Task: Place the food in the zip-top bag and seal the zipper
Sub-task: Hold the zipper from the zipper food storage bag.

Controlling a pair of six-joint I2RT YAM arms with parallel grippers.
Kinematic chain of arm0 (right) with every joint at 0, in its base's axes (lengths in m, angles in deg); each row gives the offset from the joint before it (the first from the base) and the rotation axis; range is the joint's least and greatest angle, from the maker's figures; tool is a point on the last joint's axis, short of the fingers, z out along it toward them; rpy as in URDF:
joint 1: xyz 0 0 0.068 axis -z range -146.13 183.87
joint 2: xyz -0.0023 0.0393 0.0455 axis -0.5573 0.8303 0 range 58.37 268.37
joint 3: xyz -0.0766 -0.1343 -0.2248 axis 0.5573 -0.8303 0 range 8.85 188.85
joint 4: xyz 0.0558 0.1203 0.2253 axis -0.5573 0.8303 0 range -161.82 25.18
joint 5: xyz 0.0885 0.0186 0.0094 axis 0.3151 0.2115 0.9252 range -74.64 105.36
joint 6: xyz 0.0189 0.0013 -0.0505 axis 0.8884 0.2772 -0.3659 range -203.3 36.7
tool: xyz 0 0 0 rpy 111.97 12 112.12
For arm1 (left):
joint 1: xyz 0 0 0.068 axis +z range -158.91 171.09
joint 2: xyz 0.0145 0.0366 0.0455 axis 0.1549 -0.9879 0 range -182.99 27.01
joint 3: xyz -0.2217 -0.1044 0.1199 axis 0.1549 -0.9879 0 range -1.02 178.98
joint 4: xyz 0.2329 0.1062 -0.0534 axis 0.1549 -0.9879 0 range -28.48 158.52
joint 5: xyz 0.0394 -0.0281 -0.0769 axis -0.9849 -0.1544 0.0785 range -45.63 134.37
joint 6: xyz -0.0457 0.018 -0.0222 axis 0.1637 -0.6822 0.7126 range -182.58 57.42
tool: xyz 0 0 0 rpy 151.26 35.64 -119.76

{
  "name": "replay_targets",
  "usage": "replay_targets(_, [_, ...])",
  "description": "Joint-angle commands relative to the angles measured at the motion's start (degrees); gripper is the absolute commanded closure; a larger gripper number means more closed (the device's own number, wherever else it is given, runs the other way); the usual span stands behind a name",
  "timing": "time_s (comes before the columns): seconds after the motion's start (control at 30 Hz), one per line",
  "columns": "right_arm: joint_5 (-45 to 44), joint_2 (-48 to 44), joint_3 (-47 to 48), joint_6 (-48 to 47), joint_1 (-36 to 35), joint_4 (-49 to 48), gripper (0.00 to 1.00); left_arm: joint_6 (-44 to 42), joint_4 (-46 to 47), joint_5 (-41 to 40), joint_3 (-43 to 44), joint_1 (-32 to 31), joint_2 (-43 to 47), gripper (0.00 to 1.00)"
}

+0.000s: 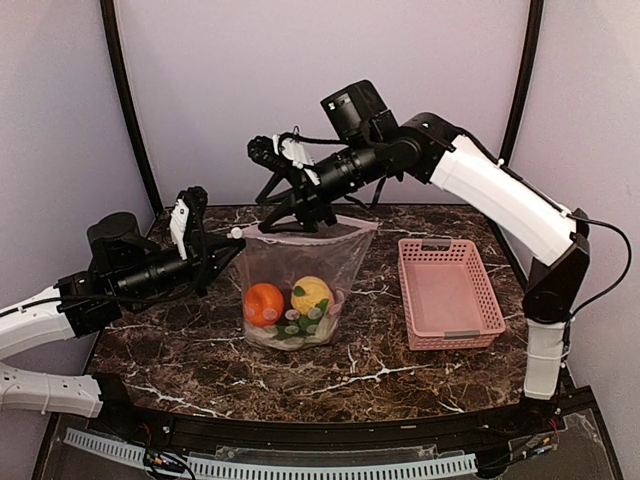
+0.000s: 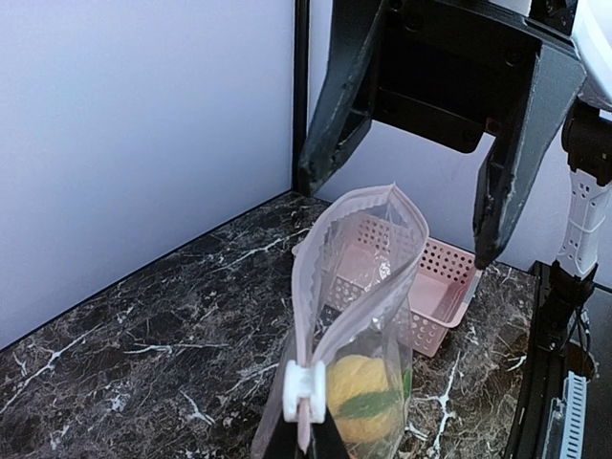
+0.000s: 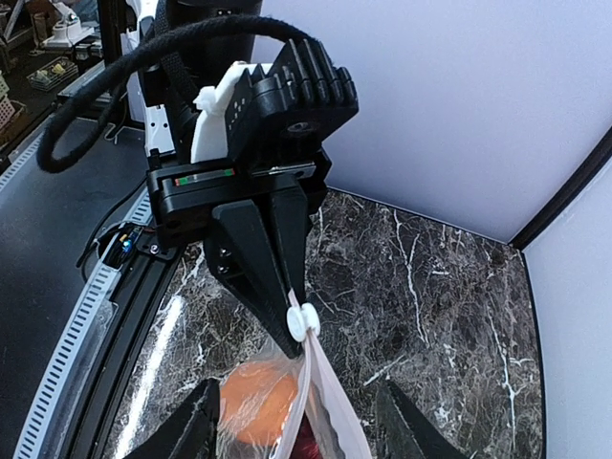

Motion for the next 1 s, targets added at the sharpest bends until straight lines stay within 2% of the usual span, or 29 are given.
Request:
replay_targets(0.0, [-2.81, 2.75, 4.15, 0.35, -2.23, -1.53, 0.48, -3.8, -5.74, 2.6, 4.09, 0.32, 0.45, 0.99])
replay_targets(0.5, [-3.56, 5.2, 4.95, 0.45, -4.15, -1.45, 0.54, -6.57, -10.98, 5.24, 8.82, 0.29, -1.74, 0.99])
replay_targets(0.67, [-3.34, 5.62, 5.1, 0.39, -4.18, -1.53, 0.59, -7.16, -11.55, 5.58, 9.44, 0.29, -2.44, 0.99])
replay_targets(0.8, [-3.27, 5.56, 5.01, 0.45, -4.16, -1.55, 0.69, -8.06, -12.3, 4.81, 9.7, 0.31, -2.13, 0.99])
replay_targets(0.97, [-3.42, 5.7, 4.87, 0.19, -4.18, -1.49, 0.75, -8.26, -12.35, 4.37, 9.58, 0.29, -1.83, 0.99])
